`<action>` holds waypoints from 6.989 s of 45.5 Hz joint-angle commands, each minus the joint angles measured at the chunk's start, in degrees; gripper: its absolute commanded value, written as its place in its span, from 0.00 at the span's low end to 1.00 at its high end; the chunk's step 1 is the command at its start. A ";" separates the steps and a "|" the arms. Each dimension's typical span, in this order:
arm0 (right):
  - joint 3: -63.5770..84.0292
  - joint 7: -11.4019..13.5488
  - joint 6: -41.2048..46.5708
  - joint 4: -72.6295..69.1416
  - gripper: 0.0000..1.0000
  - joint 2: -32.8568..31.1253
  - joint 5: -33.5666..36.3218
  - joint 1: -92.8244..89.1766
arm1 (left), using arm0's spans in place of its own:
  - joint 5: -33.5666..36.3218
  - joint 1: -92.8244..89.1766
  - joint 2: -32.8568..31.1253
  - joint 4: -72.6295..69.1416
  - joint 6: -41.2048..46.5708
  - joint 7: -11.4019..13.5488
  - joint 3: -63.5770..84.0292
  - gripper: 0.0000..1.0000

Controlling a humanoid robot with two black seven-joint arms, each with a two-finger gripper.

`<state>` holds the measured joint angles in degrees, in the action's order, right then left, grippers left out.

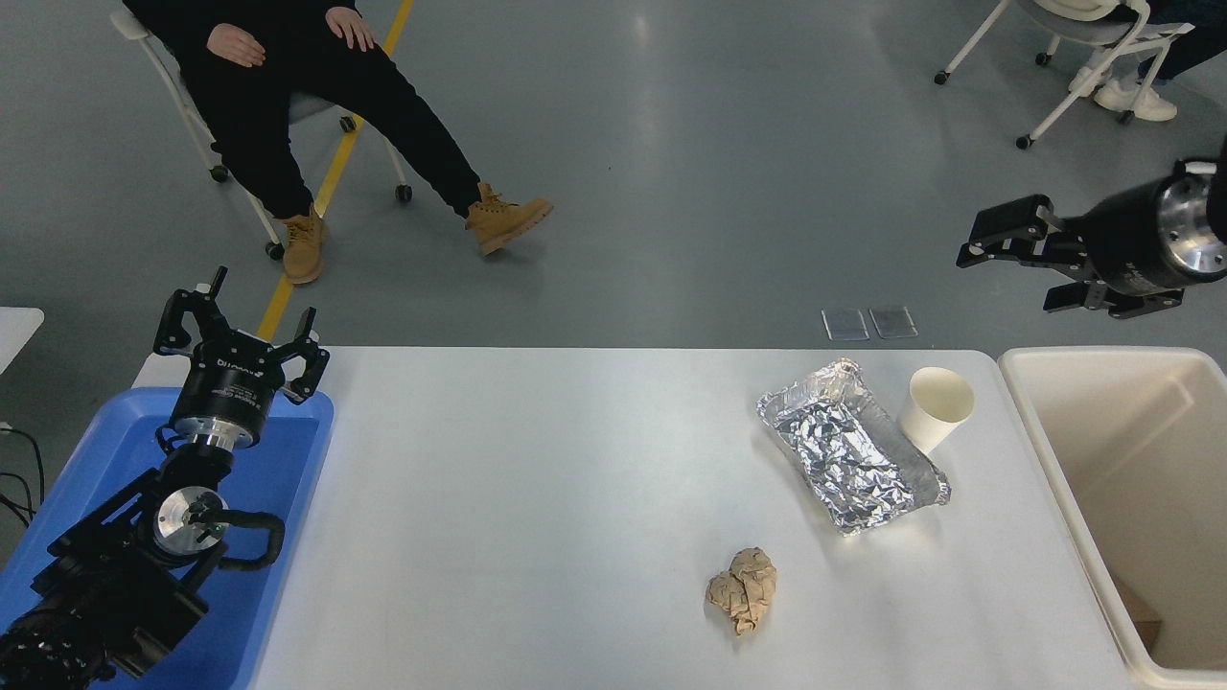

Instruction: Pick up paper cup place in dustbin

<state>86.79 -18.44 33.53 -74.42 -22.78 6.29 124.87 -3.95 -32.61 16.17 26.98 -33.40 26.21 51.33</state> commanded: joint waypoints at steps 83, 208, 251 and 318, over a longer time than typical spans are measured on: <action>-2.32 2.79 -49.87 24.59 0.98 11.35 21.13 -52.62 | 0.00 0.00 0.00 0.00 0.00 -0.02 0.00 0.99; 4.62 -2.57 -29.66 0.24 0.00 -4.91 1.27 -0.59 | 0.00 0.00 0.00 0.00 0.00 -0.02 -0.09 0.99; 11.56 2.09 -36.07 30.91 0.00 -6.40 34.92 -35.56 | 0.00 0.00 0.00 0.00 0.00 0.07 -0.09 0.99; -27.81 2.44 -53.57 48.58 0.23 -3.59 40.65 -84.79 | 0.00 0.09 0.00 0.00 0.00 -0.02 -0.09 0.99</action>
<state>61.65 -15.97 -19.84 -25.97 -26.81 50.28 40.73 -3.94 -32.60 16.17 26.98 -33.40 26.23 51.24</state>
